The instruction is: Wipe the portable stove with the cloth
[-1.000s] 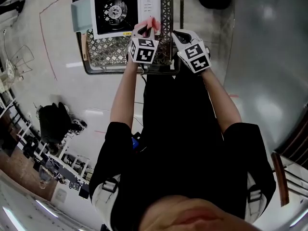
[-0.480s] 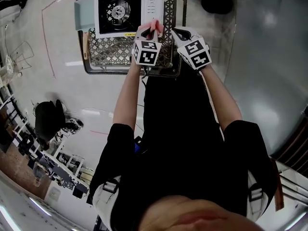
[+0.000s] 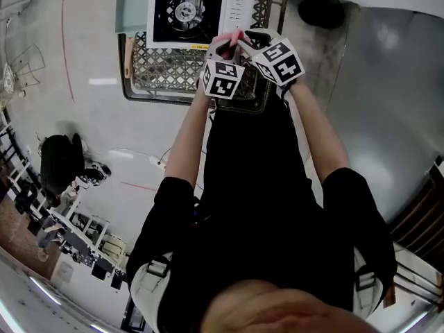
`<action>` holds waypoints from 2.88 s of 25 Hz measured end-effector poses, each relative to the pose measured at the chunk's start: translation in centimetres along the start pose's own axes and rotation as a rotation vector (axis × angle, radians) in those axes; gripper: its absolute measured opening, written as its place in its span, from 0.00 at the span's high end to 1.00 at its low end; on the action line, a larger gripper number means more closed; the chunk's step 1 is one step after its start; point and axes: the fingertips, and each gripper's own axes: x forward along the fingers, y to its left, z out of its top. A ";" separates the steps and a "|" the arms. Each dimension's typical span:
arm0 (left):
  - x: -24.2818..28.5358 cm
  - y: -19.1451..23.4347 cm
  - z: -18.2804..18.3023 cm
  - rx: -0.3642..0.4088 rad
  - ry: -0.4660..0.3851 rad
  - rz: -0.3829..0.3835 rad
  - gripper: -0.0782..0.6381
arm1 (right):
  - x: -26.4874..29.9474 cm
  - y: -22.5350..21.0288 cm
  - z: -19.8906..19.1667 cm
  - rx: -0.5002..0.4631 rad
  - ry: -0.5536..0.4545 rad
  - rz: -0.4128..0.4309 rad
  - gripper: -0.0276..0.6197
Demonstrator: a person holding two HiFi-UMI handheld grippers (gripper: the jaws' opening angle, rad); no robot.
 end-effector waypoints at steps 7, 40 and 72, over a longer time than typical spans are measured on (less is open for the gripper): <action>0.0 -0.1 -0.2 0.077 -0.002 -0.019 0.83 | 2.1 0.5 -0.3 0.061 0.049 0.058 0.75; -6.6 7.1 -1.8 -0.163 -0.131 0.026 0.89 | 5.1 -5.6 4.9 -0.142 0.020 -0.253 0.93; -5.6 11.8 -2.2 -0.221 -0.163 -0.093 0.89 | 5.2 -6.5 3.0 0.142 0.091 -0.590 0.68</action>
